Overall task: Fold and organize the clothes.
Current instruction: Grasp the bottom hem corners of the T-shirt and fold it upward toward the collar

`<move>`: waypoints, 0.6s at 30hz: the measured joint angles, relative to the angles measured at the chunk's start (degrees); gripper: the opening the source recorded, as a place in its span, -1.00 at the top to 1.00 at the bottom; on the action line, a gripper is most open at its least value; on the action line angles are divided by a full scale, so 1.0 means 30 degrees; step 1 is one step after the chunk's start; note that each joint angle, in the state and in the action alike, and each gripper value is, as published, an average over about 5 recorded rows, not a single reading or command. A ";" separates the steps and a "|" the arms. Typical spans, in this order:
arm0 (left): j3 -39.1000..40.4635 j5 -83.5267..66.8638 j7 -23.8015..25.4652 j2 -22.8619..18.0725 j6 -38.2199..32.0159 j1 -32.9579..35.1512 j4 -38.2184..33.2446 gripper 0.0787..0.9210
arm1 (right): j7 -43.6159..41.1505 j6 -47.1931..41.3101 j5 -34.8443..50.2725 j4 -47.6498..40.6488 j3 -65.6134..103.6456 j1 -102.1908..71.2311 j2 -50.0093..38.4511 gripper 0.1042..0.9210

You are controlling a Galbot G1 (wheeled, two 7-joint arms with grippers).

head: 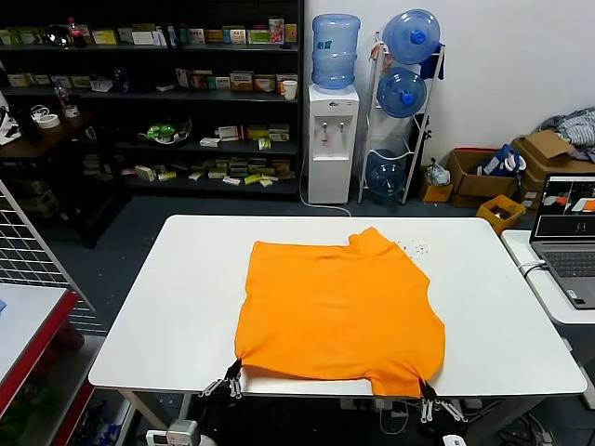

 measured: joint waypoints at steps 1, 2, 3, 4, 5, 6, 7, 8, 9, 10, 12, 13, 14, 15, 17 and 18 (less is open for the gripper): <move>-0.0020 -0.0001 0.0048 -0.0008 -0.0090 0.0047 -0.0073 0.97 | 0.0063 0.0018 0.0018 -0.0012 -0.0016 0.0159 -0.0004 0.95; -0.0053 -0.0004 0.0098 -0.0021 -0.0180 0.0052 -0.0121 0.97 | 0.0126 0.0027 0.0046 -0.0053 -0.0039 0.0368 -0.0003 0.95; -0.0097 -0.0010 0.0150 -0.0043 -0.0264 0.0013 -0.0153 0.97 | 0.0190 0.0027 0.0085 -0.0125 -0.0071 0.0621 0.0000 0.95; -0.0147 -0.0022 0.0204 -0.0075 -0.0339 -0.0077 -0.0164 0.97 | 0.0262 0.0008 0.0142 -0.0238 -0.0113 0.0927 0.0001 0.95; -0.0202 -0.0039 0.0248 -0.0115 -0.0397 -0.0211 -0.0148 0.97 | 0.0333 -0.0028 0.0212 -0.0383 -0.0160 0.1275 0.0000 0.95; -0.0260 -0.0066 0.0278 -0.0161 -0.0436 -0.0385 -0.0108 0.97 | 0.0407 -0.0083 0.0296 -0.0551 -0.0209 0.1650 -0.0008 0.95; -0.0321 -0.0106 0.0290 -0.0214 -0.0461 -0.0606 -0.0042 0.97 | 0.0483 -0.0166 0.0396 -0.0740 -0.0265 0.2061 -0.0027 0.95; -0.0379 -0.0156 0.0285 -0.0266 -0.0476 -0.0865 0.0051 0.97 | 0.0556 -0.0266 0.0506 -0.0935 -0.0321 0.2488 -0.0052 0.95; -0.0429 -0.0217 0.0266 -0.0307 -0.0482 -0.1154 0.0173 0.97 | 0.0626 -0.0381 0.0623 -0.1137 -0.0376 0.2931 -0.0084 0.95; -0.0464 -0.0285 0.0242 -0.0338 -0.0482 -0.1467 0.0317 0.97 | 0.0697 -0.0510 0.0748 -0.1343 -0.0434 0.3380 -0.0124 0.95; -0.0490 -0.0428 0.0200 -0.0360 -0.0474 -0.2145 0.0646 0.97 | 0.0832 -0.0796 0.1005 -0.1771 -0.0555 0.4296 -0.0212 0.95; -0.0475 -0.0503 0.0184 -0.0347 -0.0465 -0.2498 0.0830 0.97 | 0.0901 -0.0950 0.1137 -0.1999 -0.0619 0.4765 -0.0267 0.95; -0.0446 -0.0579 0.0169 -0.0324 -0.0454 -0.2850 0.1026 0.97 | 0.0967 -0.1104 0.1265 -0.2226 -0.0683 0.5220 -0.0325 0.95; -0.0405 -0.0655 0.0149 -0.0294 -0.0444 -0.3196 0.1228 0.97 | 0.1032 -0.1262 0.1396 -0.2466 -0.0748 0.5686 -0.0387 0.95; -0.0278 -0.0807 0.0089 -0.0229 -0.0413 -0.3874 0.1656 0.97 | 0.1150 -0.1580 0.1661 -0.2962 -0.0884 0.6602 -0.0521 0.95; -0.0199 -0.0880 0.0046 -0.0207 -0.0395 -0.4196 0.1880 0.97 | 0.1200 -0.1735 0.1795 -0.3217 -0.0952 0.7051 -0.0584 0.95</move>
